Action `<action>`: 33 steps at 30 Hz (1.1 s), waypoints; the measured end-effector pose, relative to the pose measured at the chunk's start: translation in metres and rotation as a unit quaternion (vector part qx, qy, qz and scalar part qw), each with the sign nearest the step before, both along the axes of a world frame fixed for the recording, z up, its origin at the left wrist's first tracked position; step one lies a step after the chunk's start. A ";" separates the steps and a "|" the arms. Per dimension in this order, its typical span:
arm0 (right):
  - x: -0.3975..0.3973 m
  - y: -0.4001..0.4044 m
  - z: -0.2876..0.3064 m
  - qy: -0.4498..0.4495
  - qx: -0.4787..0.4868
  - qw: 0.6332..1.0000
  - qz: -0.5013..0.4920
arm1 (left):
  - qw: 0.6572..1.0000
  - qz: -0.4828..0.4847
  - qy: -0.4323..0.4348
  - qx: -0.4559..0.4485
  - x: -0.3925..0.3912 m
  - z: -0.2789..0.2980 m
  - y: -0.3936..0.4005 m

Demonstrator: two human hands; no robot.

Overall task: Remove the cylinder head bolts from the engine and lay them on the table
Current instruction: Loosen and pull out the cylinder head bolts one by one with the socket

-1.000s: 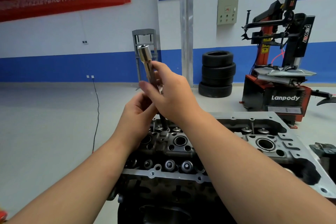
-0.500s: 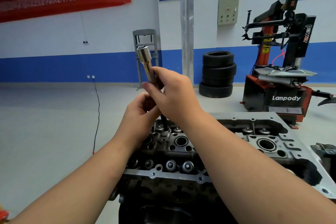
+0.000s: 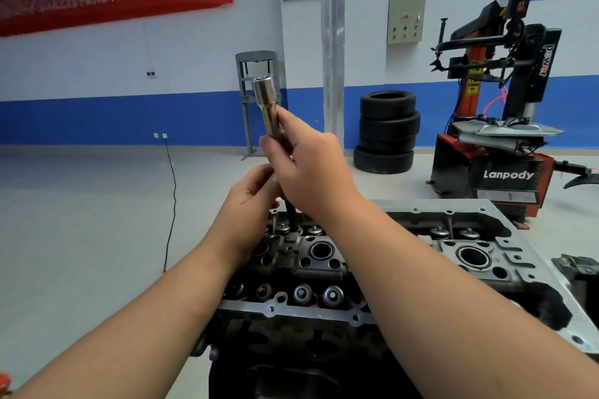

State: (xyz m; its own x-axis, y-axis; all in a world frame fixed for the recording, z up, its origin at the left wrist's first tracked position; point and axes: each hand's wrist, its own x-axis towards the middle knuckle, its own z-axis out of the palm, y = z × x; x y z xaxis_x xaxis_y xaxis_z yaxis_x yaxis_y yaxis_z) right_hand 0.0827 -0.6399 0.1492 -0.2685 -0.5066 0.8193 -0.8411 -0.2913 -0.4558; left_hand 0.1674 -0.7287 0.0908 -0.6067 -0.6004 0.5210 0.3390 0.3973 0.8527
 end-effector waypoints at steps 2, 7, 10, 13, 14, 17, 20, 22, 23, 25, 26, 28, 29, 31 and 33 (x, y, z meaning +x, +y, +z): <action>0.001 0.000 0.000 -0.019 0.024 0.999 0.012 | 1.000 -0.014 -0.003 -0.001 0.002 0.001 0.000; 0.002 0.003 0.000 0.002 -0.001 1.000 0.023 | 0.999 0.003 0.024 -0.024 0.002 0.000 -0.001; -0.001 0.001 -0.001 0.020 -0.033 0.999 -0.008 | 1.000 0.017 0.021 -0.010 0.001 0.000 -0.002; 0.000 0.001 0.001 -0.027 0.023 0.999 0.025 | 1.000 -0.013 0.000 -0.001 0.001 -0.001 -0.002; 0.000 0.001 0.001 -0.042 0.040 0.998 0.037 | 1.000 -0.019 -0.002 -0.004 0.002 -0.001 -0.002; 0.002 0.003 0.000 -0.013 0.038 0.999 0.034 | 0.999 -0.011 0.007 -0.034 0.003 -0.001 -0.002; 0.002 0.003 -0.001 0.028 -0.015 0.999 0.007 | 0.999 0.002 0.020 -0.032 0.001 -0.001 -0.001; -0.001 0.001 -0.001 0.035 -0.030 0.999 -0.014 | 1.000 0.004 0.017 -0.022 0.001 0.000 0.000; -0.002 0.001 -0.001 0.025 -0.021 0.999 -0.012 | 1.000 0.000 0.011 -0.015 0.001 0.000 0.001; -0.001 0.002 0.001 -0.010 0.023 1.000 0.017 | 1.000 -0.014 -0.001 0.003 0.003 0.000 0.001; 0.001 0.002 0.000 -0.021 0.043 0.998 0.031 | 1.000 -0.017 -0.003 0.002 0.004 0.001 0.000; 0.003 0.002 0.000 -0.014 0.052 0.998 0.037 | 1.000 -0.006 0.000 -0.020 0.005 0.001 0.000; 0.003 0.003 0.000 -0.008 0.045 0.998 0.033 | 1.000 0.001 0.004 -0.030 0.005 0.001 0.000; 0.001 0.003 0.000 0.000 0.007 1.000 0.019 | 0.999 0.009 0.012 -0.040 0.002 0.000 -0.002; -0.002 0.002 0.000 0.007 -0.035 0.999 -0.003 | 0.999 0.020 0.015 -0.032 0.001 -0.001 -0.001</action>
